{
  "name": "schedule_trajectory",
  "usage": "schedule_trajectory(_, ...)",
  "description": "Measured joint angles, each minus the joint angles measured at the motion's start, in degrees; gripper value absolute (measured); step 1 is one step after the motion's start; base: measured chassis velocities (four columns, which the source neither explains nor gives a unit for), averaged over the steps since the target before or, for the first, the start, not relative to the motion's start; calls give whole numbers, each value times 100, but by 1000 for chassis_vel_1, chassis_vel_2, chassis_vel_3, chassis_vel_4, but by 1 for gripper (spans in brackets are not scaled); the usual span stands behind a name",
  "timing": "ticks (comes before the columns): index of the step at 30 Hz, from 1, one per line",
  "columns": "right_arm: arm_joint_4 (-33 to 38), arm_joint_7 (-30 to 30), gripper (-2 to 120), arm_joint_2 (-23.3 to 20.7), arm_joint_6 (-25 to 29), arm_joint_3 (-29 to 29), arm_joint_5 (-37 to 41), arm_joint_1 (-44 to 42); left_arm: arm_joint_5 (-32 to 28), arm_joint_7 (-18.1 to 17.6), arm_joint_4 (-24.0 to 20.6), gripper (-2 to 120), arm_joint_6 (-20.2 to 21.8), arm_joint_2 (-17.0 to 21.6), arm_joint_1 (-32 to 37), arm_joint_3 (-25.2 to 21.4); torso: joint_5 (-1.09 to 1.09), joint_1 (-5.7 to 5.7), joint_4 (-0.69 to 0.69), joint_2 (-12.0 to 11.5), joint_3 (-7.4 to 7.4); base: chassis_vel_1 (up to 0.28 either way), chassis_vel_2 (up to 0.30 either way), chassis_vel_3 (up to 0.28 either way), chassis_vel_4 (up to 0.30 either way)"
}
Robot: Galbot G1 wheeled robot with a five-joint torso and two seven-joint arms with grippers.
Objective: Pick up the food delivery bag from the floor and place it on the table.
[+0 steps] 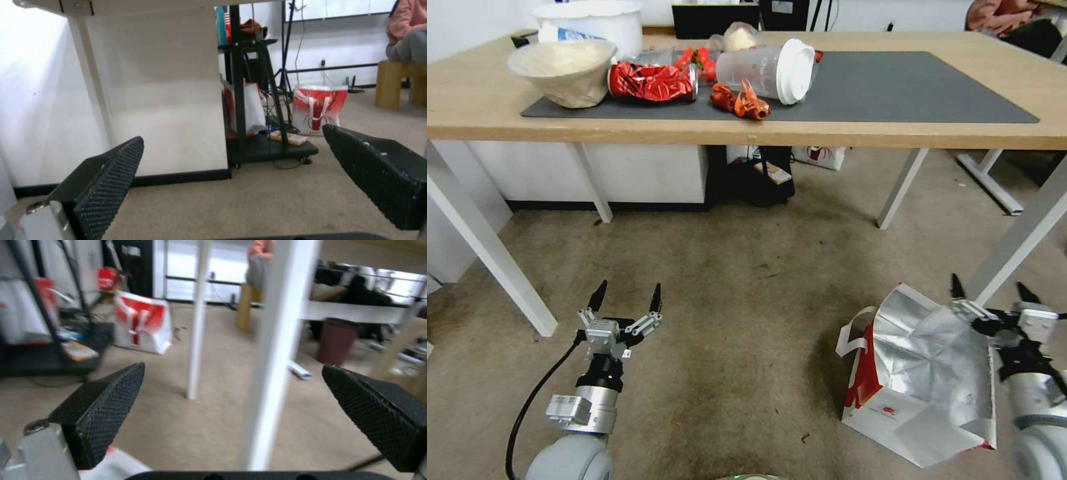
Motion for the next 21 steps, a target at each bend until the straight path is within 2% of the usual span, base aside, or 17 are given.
schedule_trajectory(6, -565, -39, 100, -212, 3, 132, 125, 113, -59, -35, 84, 100, 51, 49, -87, 22, 1, 1, -1, 4, 0, 0, 0, 0, 0)
schedule_trajectory(16, -1290, -97, 98, -329, -119, -94, 45, 487, -59, -91, 167, 100, 104, 78, -138, 75, 1, 2, 0, 9, 0, 0, 0, 0, 0)
schedule_trajectory(21, -1614, -95, 86, -404, -191, -212, 9, 701, -77, -96, 166, 100, 112, 109, -140, 27, 0, 2, 0, 11, 0, 0, 0, 0, 0)
